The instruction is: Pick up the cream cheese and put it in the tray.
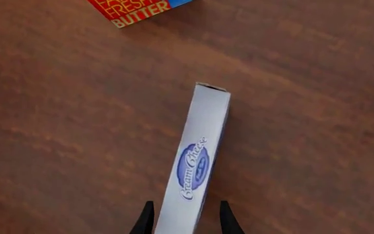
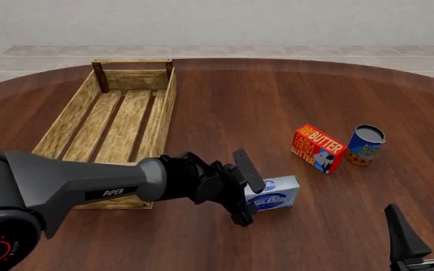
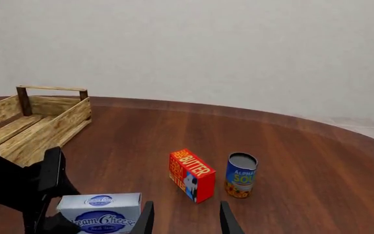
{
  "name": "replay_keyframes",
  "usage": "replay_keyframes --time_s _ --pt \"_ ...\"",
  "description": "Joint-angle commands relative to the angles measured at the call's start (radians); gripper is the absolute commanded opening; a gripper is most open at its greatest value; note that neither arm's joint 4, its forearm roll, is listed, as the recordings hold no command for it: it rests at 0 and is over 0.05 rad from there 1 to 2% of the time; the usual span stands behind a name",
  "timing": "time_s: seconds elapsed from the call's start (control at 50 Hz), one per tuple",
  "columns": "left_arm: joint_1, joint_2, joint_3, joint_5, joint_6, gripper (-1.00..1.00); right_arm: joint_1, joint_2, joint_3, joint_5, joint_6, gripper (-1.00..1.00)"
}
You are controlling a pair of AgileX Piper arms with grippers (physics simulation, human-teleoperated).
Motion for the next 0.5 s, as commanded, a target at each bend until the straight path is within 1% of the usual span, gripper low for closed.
replay_keyframes --time_s 0.02,0.2,0.48,0.5 --pt "0.006 -0.003 0.000 0.000 -0.001 -1.00 0.000 0.000 0.000 0.001 0.000 1.00" --pt "0.014 0.000 -0.016 0.004 0.006 -1.00 -0.002 0.000 0.000 0.003 -0.001 1.00" --pt "0.019 -0.046 -0.014 -0.004 0.007 -1.00 -0.002 0.000 0.000 0.003 0.000 1.00" --pt "0.029 -0.047 -0.016 -0.007 0.017 -1.00 -0.002 0.000 0.000 0.002 0.000 1.00"
